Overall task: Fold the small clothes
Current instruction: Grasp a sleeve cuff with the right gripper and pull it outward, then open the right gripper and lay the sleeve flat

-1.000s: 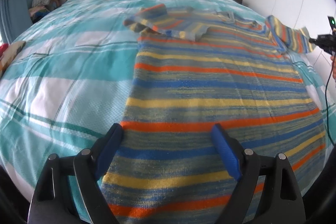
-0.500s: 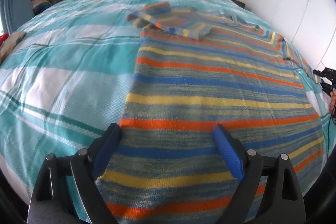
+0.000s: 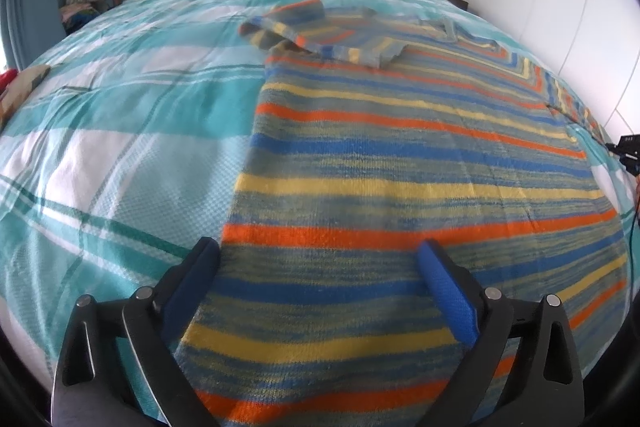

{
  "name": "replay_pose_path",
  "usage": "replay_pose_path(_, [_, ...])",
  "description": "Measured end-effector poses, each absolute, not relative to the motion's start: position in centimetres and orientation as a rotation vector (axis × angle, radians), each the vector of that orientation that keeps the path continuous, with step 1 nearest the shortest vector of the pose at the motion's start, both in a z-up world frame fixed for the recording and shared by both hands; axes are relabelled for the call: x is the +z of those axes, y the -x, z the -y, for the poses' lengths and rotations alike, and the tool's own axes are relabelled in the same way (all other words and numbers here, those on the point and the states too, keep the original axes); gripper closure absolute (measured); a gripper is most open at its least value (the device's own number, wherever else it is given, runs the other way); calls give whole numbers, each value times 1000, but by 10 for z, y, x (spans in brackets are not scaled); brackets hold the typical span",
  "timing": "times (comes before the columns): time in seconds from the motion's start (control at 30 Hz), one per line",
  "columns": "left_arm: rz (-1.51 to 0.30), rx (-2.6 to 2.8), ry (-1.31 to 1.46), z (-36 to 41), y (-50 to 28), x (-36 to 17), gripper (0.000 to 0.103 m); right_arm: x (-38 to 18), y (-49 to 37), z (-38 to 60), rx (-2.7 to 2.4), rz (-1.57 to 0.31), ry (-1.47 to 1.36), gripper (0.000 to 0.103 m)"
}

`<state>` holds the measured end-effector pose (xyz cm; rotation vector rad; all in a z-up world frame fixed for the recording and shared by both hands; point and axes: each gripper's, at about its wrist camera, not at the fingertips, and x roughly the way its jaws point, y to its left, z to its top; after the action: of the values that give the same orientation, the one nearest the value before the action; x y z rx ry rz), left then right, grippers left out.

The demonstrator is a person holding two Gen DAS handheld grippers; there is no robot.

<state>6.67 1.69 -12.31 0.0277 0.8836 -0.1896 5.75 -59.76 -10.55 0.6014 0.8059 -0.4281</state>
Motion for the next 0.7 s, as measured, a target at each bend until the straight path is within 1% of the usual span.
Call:
replay_pose_path(0.07, [-884,-186,-30,-16,-67,-124,1,-103,-53,596,-439,-797,-590,98])
replay_pose_path(0.1, [-884,-184,-30,-16,-67,-124,1,-101,-50,595,-453,-794,-582,93])
replay_pose_path(0.17, [-887,-182,-30,-16,-68,-125,1,-97,-45,594,-515,-792,-550,86])
replay_pose_path(0.2, [-888,-181,-31,-16,-68,-125,1,-92,-38,595,-578,-781,-525,71])
replay_pose_path(0.23, [-890,-180,-31,-16,-69,-125,0,-86,-31,595,-623,-753,-512,62])
replay_pose_path(0.27, [-893,-178,-32,-16,-69,-126,0,-78,-22,594,-675,-714,-493,49])
replay_pose_path(0.3, [-897,-176,-32,-16,-70,-126,0,-67,-13,593,-727,-668,-457,46])
replay_pose_path(0.37, [-907,-172,-28,-16,-71,-126,0,-42,3,585,-800,-573,-358,44])
replay_pose_path(0.47, [-926,-165,-15,-17,-72,-126,0,-13,21,556,-760,-470,-274,34])
replay_pose_path(0.5, [-932,-165,-12,-18,-72,-127,0,-7,25,544,-725,-451,-252,29])
replay_pose_path(0.57, [-941,-167,-12,-17,-72,-126,0,2,31,515,-640,-430,-205,23])
replay_pose_path(0.7, [-962,-190,-4,-19,-73,-126,0,1,43,454,-475,-418,-146,17])
